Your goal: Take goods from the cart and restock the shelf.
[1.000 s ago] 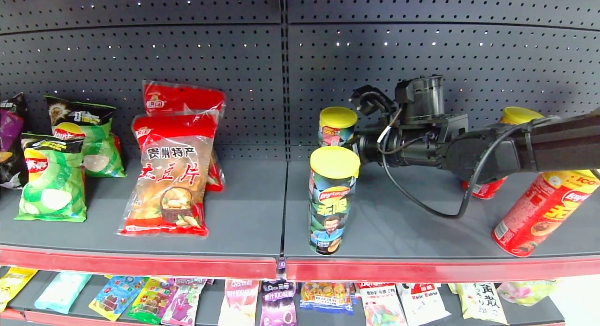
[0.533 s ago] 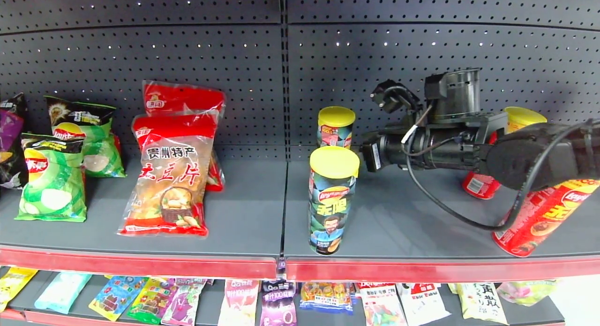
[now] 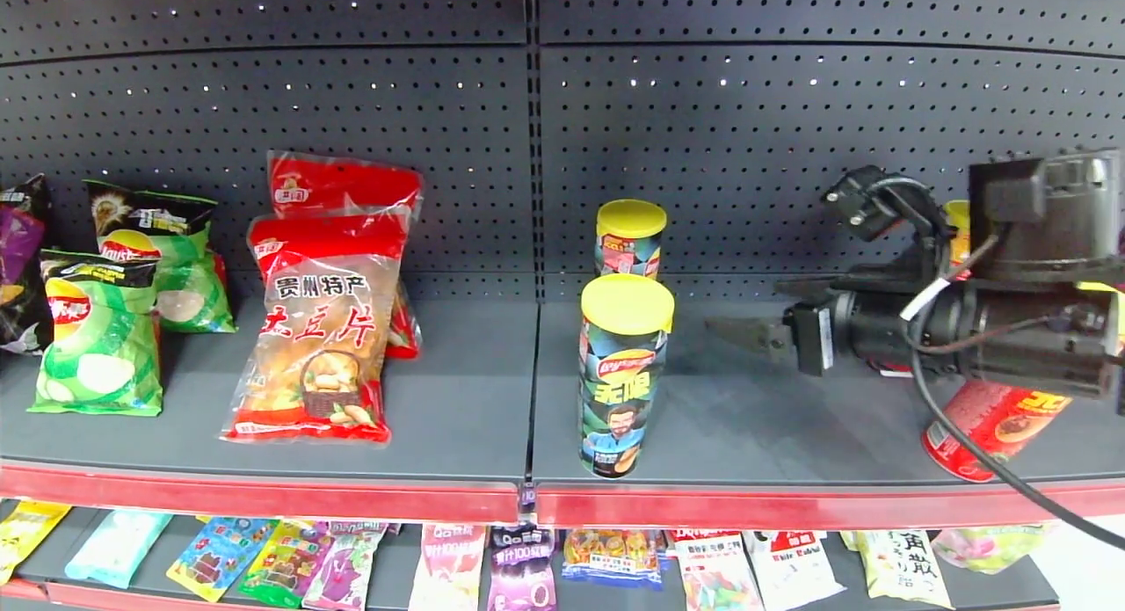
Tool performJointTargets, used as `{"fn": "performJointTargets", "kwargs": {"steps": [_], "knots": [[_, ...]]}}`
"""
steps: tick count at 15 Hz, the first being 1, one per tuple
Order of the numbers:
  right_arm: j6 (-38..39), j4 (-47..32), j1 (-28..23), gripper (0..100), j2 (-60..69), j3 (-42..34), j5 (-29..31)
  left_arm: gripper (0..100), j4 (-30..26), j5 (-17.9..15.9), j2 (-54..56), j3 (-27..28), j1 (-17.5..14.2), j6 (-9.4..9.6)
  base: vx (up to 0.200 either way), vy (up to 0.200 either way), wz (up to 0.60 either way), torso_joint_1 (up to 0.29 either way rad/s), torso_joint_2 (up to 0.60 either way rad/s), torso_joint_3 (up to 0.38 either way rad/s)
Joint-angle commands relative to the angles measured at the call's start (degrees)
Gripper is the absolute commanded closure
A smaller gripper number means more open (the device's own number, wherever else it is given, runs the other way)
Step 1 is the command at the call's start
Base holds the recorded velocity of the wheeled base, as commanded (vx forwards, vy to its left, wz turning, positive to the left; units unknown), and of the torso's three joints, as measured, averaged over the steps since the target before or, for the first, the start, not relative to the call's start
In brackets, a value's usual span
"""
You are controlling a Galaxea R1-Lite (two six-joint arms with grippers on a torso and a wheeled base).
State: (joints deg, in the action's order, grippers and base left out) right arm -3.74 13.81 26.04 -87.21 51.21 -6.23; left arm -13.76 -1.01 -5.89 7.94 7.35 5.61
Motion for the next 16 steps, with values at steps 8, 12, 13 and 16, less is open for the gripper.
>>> {"fn": "performJointTargets", "kwargs": {"steps": [8,12,13,16], "knots": [[-4.78,-5.02,-0.29,0,46.96,-36.89,8.95,0,0.14,2.77,-11.16,3.40,-0.06,-0.16,0.000,0.000,0.00,0.000,0.00,0.000],[-7.42,-19.52,-0.38,0,56.45,-34.69,10.98,0,0.23,2.68,-12.83,3.75,-0.06,-0.16,0.000,0.000,0.00,0.000,0.00,0.000],[-7.42,-20.05,-1.69,0,57.07,-34.78,11.59,0,0.14,2.68,-12.74,3.67,-0.06,0.02,0.000,0.000,0.00,0.000,0.00,0.000],[-7.33,-19.79,-4.51,0,56.54,-34.95,11.41,0,0.14,2.24,-12.57,2.96,0.03,1.78,0.000,0.000,0.00,0.000,0.00,0.000]]}}
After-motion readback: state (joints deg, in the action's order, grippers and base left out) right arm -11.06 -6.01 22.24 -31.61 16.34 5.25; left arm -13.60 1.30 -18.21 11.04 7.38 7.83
